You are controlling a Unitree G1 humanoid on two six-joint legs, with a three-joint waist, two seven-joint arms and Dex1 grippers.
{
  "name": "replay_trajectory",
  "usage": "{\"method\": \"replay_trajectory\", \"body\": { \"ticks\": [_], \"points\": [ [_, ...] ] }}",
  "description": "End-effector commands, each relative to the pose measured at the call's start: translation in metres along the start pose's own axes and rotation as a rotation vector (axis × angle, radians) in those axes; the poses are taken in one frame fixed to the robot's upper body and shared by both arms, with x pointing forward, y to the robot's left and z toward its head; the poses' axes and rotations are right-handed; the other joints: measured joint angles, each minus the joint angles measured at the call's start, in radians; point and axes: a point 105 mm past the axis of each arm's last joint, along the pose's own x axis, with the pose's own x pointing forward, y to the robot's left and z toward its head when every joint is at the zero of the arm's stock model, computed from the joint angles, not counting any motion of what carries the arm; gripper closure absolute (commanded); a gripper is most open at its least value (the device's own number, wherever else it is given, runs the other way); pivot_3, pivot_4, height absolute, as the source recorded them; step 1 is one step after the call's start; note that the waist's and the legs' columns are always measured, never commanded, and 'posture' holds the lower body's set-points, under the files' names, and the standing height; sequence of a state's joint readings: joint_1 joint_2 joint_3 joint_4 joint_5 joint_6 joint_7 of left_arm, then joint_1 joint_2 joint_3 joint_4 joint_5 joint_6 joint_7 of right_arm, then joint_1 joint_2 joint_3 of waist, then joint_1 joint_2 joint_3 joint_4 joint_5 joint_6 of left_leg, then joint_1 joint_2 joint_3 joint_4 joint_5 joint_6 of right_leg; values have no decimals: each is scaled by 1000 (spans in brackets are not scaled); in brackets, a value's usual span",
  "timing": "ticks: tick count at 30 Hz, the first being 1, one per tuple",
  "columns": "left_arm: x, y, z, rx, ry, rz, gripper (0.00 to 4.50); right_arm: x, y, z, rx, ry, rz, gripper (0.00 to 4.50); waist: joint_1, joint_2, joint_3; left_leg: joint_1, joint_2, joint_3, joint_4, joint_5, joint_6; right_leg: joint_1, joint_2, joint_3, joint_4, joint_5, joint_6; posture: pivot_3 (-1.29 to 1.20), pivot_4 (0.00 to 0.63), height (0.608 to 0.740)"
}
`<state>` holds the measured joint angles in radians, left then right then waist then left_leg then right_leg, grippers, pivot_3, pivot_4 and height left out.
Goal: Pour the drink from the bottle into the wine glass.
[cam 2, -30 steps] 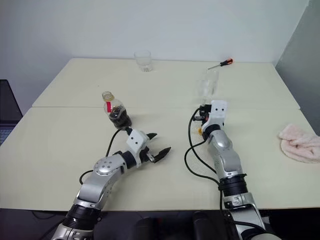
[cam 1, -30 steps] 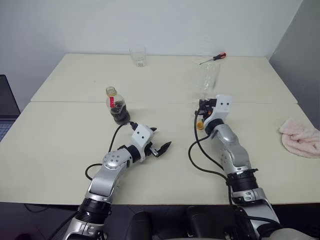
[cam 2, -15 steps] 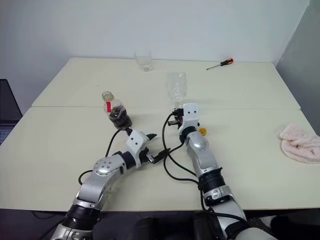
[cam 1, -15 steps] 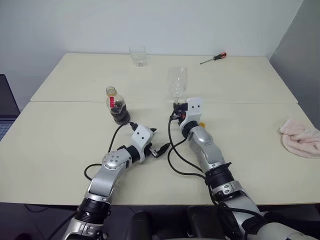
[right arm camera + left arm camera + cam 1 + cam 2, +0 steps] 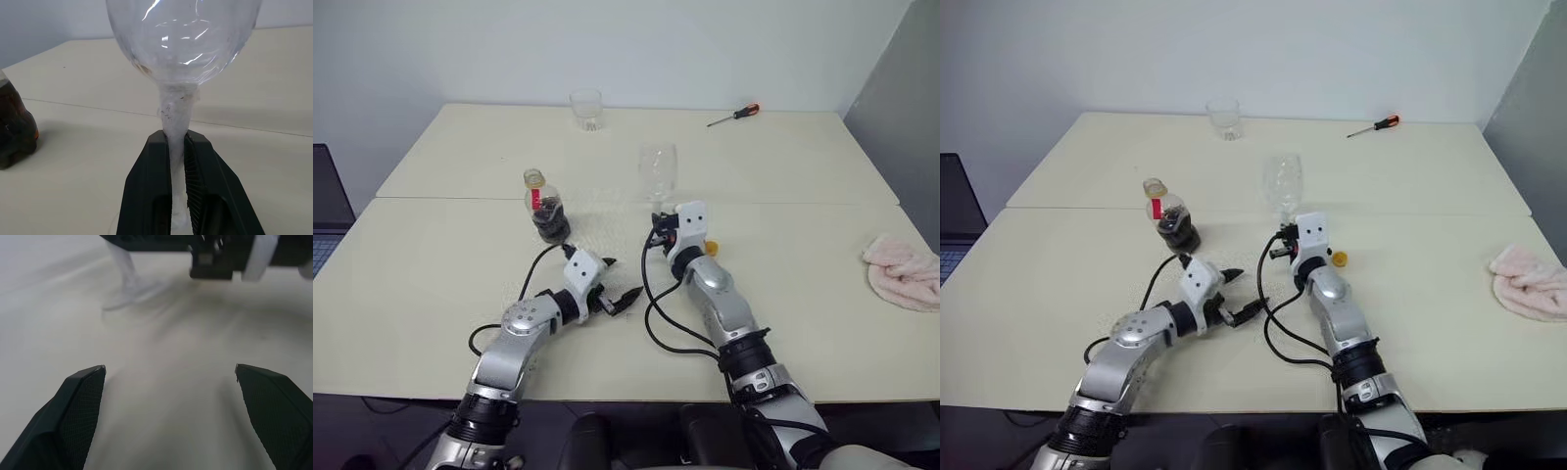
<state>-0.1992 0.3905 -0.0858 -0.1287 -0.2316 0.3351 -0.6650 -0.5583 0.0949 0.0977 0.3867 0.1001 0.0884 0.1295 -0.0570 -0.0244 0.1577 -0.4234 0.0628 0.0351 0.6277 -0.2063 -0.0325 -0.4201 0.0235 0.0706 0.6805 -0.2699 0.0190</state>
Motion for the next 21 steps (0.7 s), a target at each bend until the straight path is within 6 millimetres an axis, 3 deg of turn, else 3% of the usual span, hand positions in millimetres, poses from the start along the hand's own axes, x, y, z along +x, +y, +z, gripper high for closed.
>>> {"method": "replay_trajectory", "body": {
  "ticks": [1,8,12,17,21],
  "points": [
    [-18,9,45,-64,-169,49,0,-10,-10,4,-1,-25,-20,4367,1,0,0,0,0,0,0,0,0,0,0,0,0,0,0,0,150,740],
    [-42,8,77,-171,-208,36,0,-24,-23,3,-23,-23,-34,4370,2,0,0,0,-1,-1,1,0,0,1,-1,0,0,0,0,0,150,740],
    [-56,23,102,-167,-205,-3,0,-26,-26,0,-29,-6,-32,4371,2,-2,0,0,-1,-2,2,0,0,1,0,-2,0,0,0,0,150,740],
    [-68,28,94,-189,-95,-18,0,-24,-22,1,-44,-7,-6,4372,0,-2,0,2,-1,-1,0,0,0,1,1,-1,0,0,0,0,150,740],
    [-76,31,75,-167,16,-28,0,-24,-22,0,-24,-6,-4,4372,0,-3,1,2,0,-1,1,0,0,1,1,0,0,0,0,0,150,740]
  ]
}}
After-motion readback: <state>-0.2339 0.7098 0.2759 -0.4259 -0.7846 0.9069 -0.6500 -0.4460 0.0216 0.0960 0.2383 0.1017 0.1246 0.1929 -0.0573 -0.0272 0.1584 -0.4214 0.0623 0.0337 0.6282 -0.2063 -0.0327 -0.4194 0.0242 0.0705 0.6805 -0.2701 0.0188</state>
